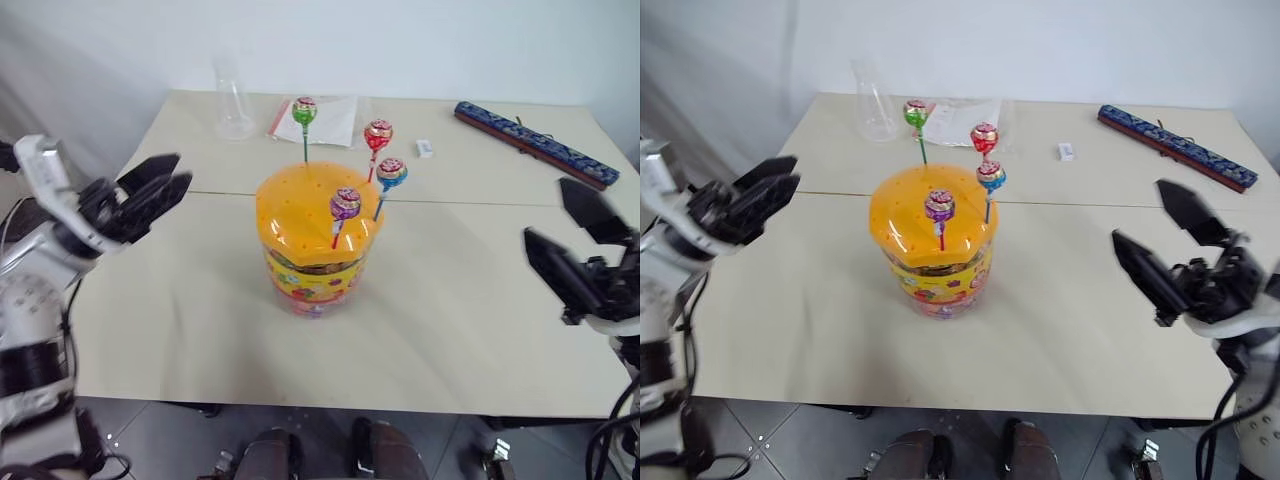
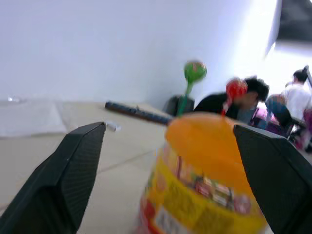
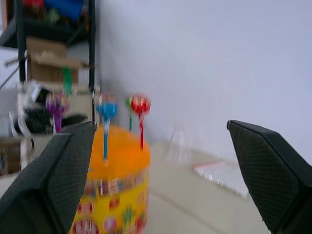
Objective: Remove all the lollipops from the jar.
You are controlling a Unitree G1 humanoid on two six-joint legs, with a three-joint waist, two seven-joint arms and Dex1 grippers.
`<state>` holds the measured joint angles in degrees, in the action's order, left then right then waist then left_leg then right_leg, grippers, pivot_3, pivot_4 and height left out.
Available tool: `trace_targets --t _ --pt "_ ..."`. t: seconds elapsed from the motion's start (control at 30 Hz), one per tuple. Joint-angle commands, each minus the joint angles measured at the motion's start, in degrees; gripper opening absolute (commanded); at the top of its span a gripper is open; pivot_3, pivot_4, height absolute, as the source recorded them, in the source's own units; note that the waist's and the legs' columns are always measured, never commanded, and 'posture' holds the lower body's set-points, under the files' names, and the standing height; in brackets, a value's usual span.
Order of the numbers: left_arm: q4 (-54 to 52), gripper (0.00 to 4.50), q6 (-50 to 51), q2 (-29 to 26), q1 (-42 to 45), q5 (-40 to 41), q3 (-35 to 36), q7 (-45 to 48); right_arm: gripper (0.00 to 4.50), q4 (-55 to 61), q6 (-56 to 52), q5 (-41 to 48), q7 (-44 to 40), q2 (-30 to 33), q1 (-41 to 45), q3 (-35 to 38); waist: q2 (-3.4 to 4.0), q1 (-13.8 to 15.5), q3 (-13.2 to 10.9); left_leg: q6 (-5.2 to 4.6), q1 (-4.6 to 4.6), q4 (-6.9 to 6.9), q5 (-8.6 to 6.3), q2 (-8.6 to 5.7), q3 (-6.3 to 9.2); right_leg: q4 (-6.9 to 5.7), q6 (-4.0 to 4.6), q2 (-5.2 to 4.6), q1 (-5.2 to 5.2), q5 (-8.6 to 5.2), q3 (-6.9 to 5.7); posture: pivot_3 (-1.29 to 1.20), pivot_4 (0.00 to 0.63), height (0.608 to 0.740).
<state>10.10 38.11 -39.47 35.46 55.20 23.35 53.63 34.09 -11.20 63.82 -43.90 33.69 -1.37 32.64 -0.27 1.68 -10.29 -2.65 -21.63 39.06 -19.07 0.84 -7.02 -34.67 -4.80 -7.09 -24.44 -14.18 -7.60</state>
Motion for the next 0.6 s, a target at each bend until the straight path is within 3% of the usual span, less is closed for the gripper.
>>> trace_targets --t 0.03,0.37,0.47,0.6 --pt "10.0 4.45 -5.3 3.9 12.3 -6.9 -7.5 6.4 4.5 7.1 0.9 2.1 5.2 -0.2 -0.3 2.2 -0.13 0.3 0.0 -0.03 0.0 0.01 0.01 -0.03 -0.05 0.01 0.0 0.04 0.01 0.0 -0.02 0.0 0.15 0.74" --pt "31.0 4.45 -15.5 10.8 30.6 -19.8 -16.4 19.6 4.5 10.4 1.5 2.6 4.3 -1.1 -7.7 3.9 -0.21 -0.5 0.0 -0.1 -0.05 -0.03 0.02 0.07 -0.61 0.53 -0.11 0.65 -0.11 0.06 0.14 0.0 0.15 0.74" --pt "33.4 3.85 -15.2 11.6 32.3 -20.8 -16.2 21.6 4.5 10.6 2.7 1.9 3.9 -2.1 -9.4 4.1 -0.21 -0.6 0.0 -0.1 -0.03 -0.01 0.02 0.13 -0.66 0.53 -0.1 0.67 -0.11 0.05 0.23 0.0 0.15 0.74" --pt "34.3 2.64 -14.4 12.8 33.8 -22.4 -16.8 22.8 4.5 11.3 4.3 1.0 2.9 -3.6 -11.9 3.8 -0.21 -0.4 0.0 -0.15 0.0 0.04 0.01 0.25 -0.74 0.53 -0.1 0.61 -0.11 0.05 0.39 0.0 0.15 0.74"
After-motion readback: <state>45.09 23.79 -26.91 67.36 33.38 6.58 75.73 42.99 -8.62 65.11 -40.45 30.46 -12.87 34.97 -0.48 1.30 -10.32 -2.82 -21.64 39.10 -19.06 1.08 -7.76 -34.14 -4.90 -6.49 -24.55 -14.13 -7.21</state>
